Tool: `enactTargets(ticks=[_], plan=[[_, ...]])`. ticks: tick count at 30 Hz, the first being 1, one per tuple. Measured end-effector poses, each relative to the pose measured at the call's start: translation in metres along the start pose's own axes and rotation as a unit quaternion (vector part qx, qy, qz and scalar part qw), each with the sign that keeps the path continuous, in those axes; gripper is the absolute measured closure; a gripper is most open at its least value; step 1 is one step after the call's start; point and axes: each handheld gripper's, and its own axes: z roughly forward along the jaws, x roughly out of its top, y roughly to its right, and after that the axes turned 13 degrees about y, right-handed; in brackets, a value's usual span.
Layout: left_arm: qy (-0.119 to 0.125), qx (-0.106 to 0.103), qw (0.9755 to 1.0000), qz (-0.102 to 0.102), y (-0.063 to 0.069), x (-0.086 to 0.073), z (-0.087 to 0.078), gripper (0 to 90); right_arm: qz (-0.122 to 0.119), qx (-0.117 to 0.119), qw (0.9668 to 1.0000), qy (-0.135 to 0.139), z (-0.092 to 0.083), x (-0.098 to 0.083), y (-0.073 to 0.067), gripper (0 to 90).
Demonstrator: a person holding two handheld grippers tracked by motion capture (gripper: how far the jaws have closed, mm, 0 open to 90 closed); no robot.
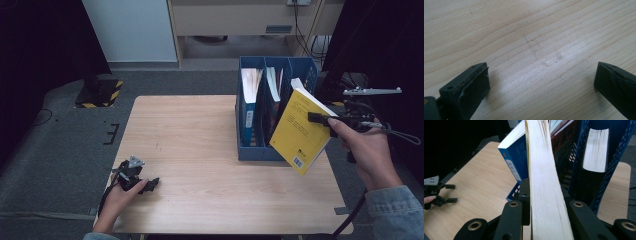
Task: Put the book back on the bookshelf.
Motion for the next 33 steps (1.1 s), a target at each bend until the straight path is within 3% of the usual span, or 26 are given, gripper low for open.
enactTargets(ticks=[8, 23, 28, 33], plan=[[-0.001, -0.002, 1.0, 0.001, 0.0, 0.0, 0.0, 0.0, -0.006, -0.014, 0.9998, -0.013, 0.012, 0.004, 0.002, 74.1], [-0.004, -0.006, 1.0, 0.004, 0.002, 0.001, 0.001, 0.0, -0.024, -0.089, 0.9955, -0.019, 0.032, 0.016, 0.011, 74.2], [-0.004, -0.007, 1.0, 0.003, 0.002, 0.002, 0.001, 0.0, -0.012, -0.091, 0.9956, -0.018, 0.036, 0.018, 0.016, 74.1], [-0.003, -0.007, 1.0, 0.003, 0.002, 0.002, 0.001, 0.0, -0.015, -0.096, 0.9952, -0.014, 0.042, 0.021, 0.013, 74.1]])
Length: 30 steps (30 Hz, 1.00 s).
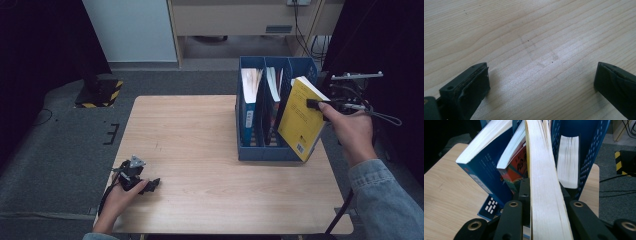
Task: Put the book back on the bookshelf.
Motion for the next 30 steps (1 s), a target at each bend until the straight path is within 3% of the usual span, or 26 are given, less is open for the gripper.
enactTargets(ticks=[5, 16, 30], plan=[[-0.002, 0.0, 1.0, 0.002, 0.0, 0.001, 0.0, 0.0, -0.002, -0.005, 1.0, 0.004, 0.009, 0.0, -0.005, 74.1], [-0.001, -0.001, 1.0, 0.003, 0.0, 0.001, 0.0, 0.0, -0.023, -0.009, 0.9995, -0.018, 0.04, 0.012, -0.028, 74.0], [0.001, -0.005, 1.0, 0.005, 0.002, 0.002, 0.002, 0.0, -0.025, -0.027, 0.9991, -0.019, 0.064, 0.016, -0.029, 74.1]])
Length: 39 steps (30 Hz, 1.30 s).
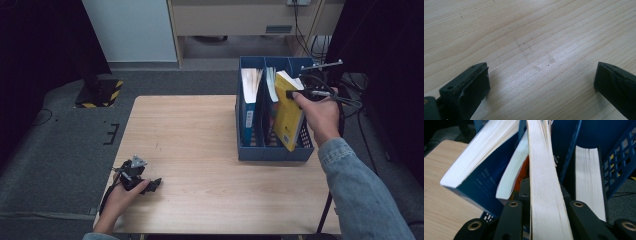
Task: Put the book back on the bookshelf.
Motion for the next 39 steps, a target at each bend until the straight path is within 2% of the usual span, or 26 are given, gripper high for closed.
enactTargets(ticks=[5, 8, 19, 21, 24, 32, 39], plan=[[0.004, 0.0, 1.0, 0.0, 0.0, -0.001, 0.0, 0.0, 0.008, -0.007, 0.9998, 0.015, 0.006, 0.002, 0.003, 74.1], [0.005, 0.001, 1.0, 0.0, 0.0, -0.001, 0.0, 0.0, 0.017, -0.009, 0.9997, 0.014, 0.011, 0.002, 0.004, 74.1], [0.005, 0.003, 1.0, -0.003, 0.001, 0.0, 0.001, 0.0, 0.023, -0.017, 0.9995, 0.015, 0.022, 0.006, 0.001, 74.0], [0.006, 0.004, 1.0, -0.003, 0.001, 0.0, 0.001, 0.0, 0.016, -0.019, 0.9996, 0.01, 0.027, 0.008, 0.002, 74.1], [0.007, 0.004, 1.0, -0.004, 0.001, 0.0, 0.001, 0.0, 0.024, -0.025, 0.9994, 0.007, 0.035, 0.01, 0.003, 74.1], [0.008, 0.003, 1.0, -0.002, 0.0, -0.001, 0.001, 0.0, 0.038, -0.037, 0.9986, 0.008, 0.051, 0.002, 0.002, 73.8], [0.008, 0.003, 1.0, -0.003, 0.001, 0.0, 0.001, 0.0, 0.034, -0.033, 0.9989, -0.001, 0.059, -0.008, 0.001, 73.8]])
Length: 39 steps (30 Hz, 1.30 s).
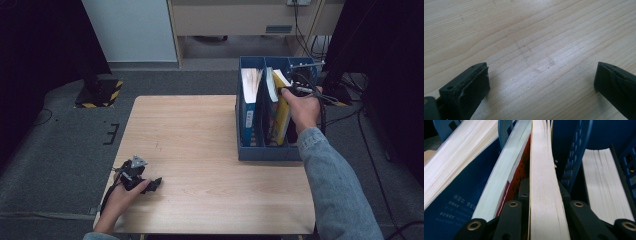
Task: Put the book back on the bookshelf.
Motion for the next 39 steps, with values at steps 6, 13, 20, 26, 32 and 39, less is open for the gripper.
enactTargets(ticks=[6, 13, 20, 26, 32, 39], plan=[[0.0, 0.0, 1.0, 0.0, 0.0, 0.0, 0.0, 0.0, 0.005, 0.005, 1.0, -0.002, 0.002, -0.005, 0.0, 73.8], [-0.001, 0.0, 1.0, 0.0, 0.0, 0.0, 0.0, 0.0, 0.01, 0.006, 0.9999, -0.009, 0.003, -0.009, 0.003, 73.8], [-0.001, 0.0, 1.0, 0.0, 0.0, 0.0, 0.0, 0.0, 0.012, 0.01, 0.9998, -0.015, 0.007, -0.016, 0.003, 73.7], [-0.002, -0.001, 1.0, 0.001, 0.0, 0.001, 0.0, 0.0, 0.018, 0.008, 0.9995, -0.025, 0.007, -0.022, 0.006, 73.7], [-0.001, 0.0, 1.0, 0.001, 0.001, 0.001, 0.001, 0.0, 0.021, 0.01, 0.9994, -0.026, 0.008, -0.024, 0.006, 73.7], [0.0, -0.001, 1.0, 0.002, 0.001, 0.001, 0.001, 0.0, 0.025, 0.009, 0.9992, -0.029, 0.009, -0.027, 0.009, 73.7]])
